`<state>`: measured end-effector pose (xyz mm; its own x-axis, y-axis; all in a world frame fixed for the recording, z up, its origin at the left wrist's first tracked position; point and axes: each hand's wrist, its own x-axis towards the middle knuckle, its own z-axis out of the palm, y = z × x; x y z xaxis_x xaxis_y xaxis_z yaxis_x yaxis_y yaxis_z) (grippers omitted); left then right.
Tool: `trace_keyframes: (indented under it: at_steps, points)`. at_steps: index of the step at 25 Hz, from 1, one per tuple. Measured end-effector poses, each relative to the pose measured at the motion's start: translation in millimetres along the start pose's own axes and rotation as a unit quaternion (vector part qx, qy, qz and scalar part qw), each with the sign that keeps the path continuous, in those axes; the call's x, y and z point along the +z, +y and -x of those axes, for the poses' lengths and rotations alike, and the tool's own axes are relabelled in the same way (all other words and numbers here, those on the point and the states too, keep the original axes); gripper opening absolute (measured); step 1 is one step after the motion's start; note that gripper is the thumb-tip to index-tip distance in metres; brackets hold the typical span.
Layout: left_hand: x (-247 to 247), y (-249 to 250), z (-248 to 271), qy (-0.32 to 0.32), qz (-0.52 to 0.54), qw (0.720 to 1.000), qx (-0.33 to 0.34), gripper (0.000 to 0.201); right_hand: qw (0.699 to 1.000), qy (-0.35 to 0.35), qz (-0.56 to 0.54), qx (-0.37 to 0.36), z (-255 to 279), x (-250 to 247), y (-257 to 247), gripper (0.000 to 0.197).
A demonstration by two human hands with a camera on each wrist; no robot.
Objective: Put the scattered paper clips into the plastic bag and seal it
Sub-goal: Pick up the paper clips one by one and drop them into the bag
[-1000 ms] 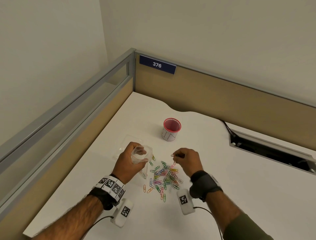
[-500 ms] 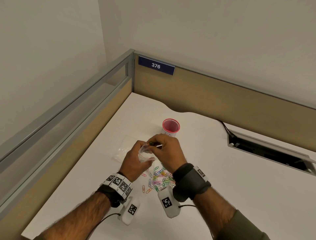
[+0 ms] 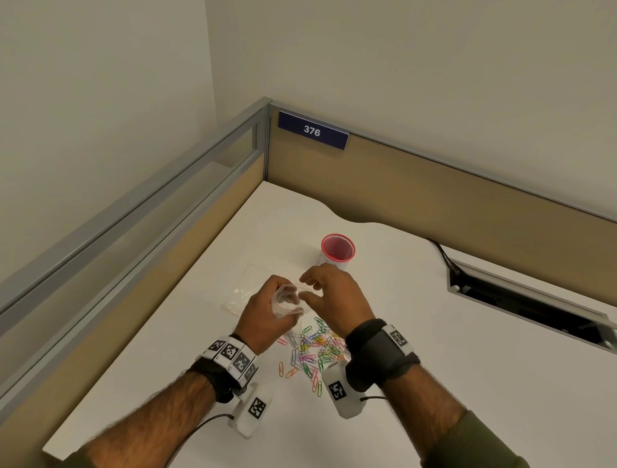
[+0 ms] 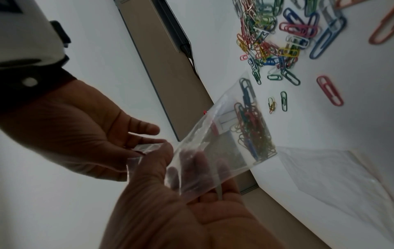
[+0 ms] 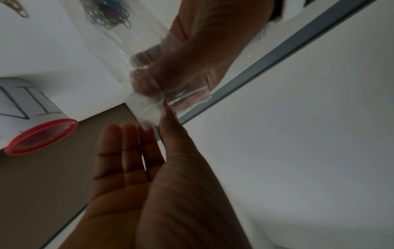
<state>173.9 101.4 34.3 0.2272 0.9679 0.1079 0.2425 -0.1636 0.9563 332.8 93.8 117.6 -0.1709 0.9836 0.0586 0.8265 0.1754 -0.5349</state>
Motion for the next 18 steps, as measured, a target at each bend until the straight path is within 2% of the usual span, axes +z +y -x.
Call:
trace_keyframes:
  at_steps: [2, 4, 8, 10, 12, 18]
  points:
    - [1, 2, 0, -0.002, 0.002, 1.000, -0.001, 0.045, 0.999, -0.036, 0.026, 0.014, -4, 5, -2, 0.020]
    - [1, 2, 1, -0.004, 0.009, 1.000, -0.006, 0.052, 0.999, -0.020, 0.021, 0.019, -9, 6, -6, 0.012]
    - [-2, 4, 5, -0.008, 0.044, 0.999, -0.024, 0.096, 0.992, 0.006, -0.108, 0.068, -15, 0, -15, 0.011]
    - [-3, 3, 5, -0.016, 0.051, 0.998, -0.030, 0.108, 0.983, 0.010, -0.160, 0.086, -15, -3, -19, 0.010]
    - [-3, 1, 5, -0.017, 0.042, 0.999, -0.024, 0.106, 0.976, 0.007, -0.195, 0.096, -14, -5, -22, 0.009]
    - [0, 6, -1, 0.013, -0.011, 1.000, 0.009, 0.060, 0.980, -0.006, -0.186, 0.068, -7, -4, -18, 0.013]
